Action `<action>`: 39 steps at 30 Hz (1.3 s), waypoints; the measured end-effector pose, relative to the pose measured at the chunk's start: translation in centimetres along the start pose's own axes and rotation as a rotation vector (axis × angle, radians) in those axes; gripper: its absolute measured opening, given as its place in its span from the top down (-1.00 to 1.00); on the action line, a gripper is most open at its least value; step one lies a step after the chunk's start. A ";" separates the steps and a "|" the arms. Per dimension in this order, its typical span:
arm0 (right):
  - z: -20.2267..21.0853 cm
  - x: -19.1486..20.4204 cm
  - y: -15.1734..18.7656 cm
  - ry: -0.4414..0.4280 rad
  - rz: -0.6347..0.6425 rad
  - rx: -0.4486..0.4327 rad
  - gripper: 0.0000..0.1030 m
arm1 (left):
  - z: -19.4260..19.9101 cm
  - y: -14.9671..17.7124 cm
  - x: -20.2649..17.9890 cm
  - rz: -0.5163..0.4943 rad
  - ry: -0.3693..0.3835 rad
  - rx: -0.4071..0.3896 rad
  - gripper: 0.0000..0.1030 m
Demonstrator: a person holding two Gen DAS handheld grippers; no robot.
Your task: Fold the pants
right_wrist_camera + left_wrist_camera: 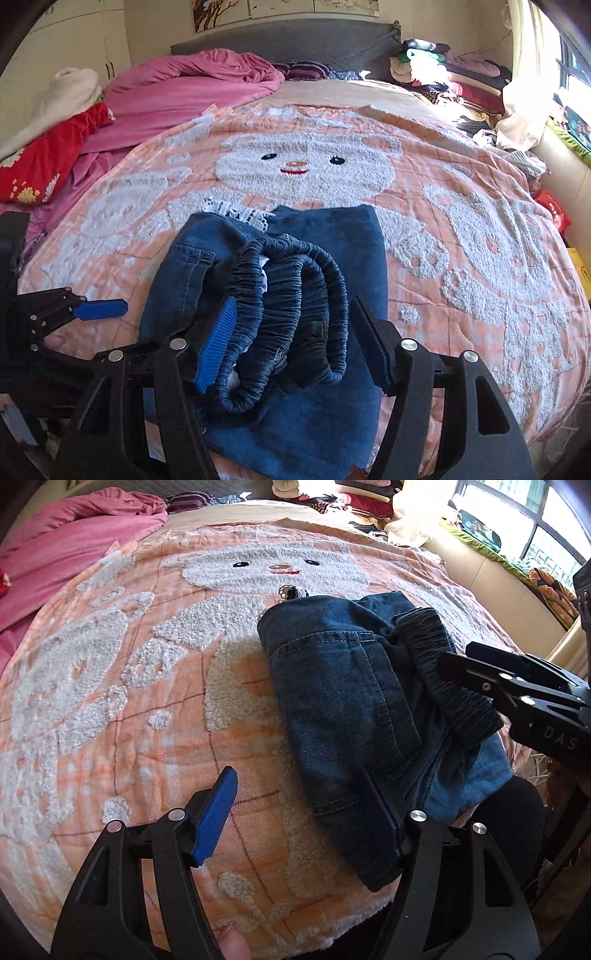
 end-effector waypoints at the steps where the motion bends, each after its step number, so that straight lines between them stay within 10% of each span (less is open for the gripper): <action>1: -0.4 -0.2 0.3 0.003 -0.003 0.009 -0.21 | 0.0 0.1 0.0 -0.002 0.002 0.001 -0.17; 39: 5.7 -2.9 2.2 -0.024 -0.142 -0.193 -0.54 | 3.7 -0.4 -1.7 -0.062 -0.036 -0.074 -0.41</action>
Point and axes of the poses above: each gripper's, at about its wrist camera, not at the fingertips, and z roughly against the way its jaws point, x to its left, y to its underside, the point moved 1 cm from there along -z, roughly the way its jaws point, and after that the axes turned 5 degrees about -y, right-handed, at the moved point
